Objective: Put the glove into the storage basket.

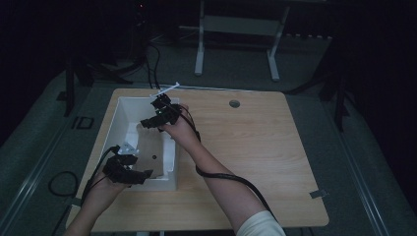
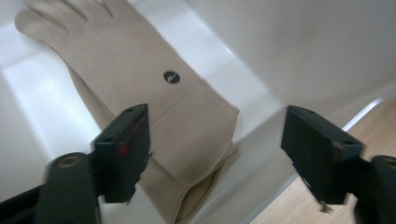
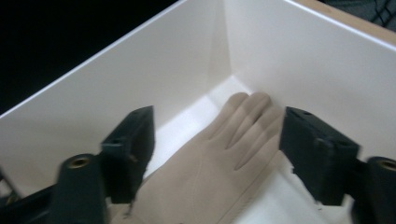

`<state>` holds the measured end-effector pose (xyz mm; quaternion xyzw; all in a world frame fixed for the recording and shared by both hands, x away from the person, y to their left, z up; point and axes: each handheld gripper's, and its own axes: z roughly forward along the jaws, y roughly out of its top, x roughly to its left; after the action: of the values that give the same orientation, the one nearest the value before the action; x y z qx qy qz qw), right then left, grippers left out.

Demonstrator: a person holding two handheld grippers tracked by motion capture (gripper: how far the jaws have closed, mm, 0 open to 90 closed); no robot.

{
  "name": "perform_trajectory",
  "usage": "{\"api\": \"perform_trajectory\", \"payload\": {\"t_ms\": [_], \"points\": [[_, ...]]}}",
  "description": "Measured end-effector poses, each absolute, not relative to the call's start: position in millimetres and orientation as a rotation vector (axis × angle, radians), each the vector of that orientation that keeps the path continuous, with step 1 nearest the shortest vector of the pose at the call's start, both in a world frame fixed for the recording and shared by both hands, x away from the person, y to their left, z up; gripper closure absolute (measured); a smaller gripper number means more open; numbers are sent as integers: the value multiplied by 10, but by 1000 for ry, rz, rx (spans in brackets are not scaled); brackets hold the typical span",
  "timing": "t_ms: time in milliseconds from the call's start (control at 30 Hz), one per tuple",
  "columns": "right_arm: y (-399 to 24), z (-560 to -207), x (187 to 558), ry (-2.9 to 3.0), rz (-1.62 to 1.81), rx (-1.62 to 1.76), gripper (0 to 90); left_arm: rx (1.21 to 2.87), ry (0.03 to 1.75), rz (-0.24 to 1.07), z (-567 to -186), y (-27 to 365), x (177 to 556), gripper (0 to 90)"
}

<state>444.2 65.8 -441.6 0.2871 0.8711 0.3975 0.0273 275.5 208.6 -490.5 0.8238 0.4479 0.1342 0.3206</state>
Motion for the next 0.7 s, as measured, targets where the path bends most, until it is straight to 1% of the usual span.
{"api": "perform_trajectory", "payload": {"t_ms": [33, 67, 100, 233, 333, 700], "points": [[639, -4401, 4436, 2693, 1246, 882, 219, 2165, 1177, 353, -4905, 2086, 2755, 194], [617, -4385, 4428, 2688, 1270, 878, 200, 2126, 1173, 373, -4868, 2081, 2754, 160], [591, -4369, 4419, 2677, 1296, 868, 198, 2096, 1172, 383, -4846, 2087, 2751, 153], [489, -4317, 4388, 2663, 1334, 830, 180, 1980, 1177, 419, -4754, 2133, 2740, 151], [412, -4294, 4357, 2648, 1322, 792, 171, 1931, 1182, 429, -4699, 2148, 2733, 151], [-47, -4118, 4191, 2577, 1419, 736, 170, 1889, 1109, 458, -4506, 1978, 2654, 151]]}}
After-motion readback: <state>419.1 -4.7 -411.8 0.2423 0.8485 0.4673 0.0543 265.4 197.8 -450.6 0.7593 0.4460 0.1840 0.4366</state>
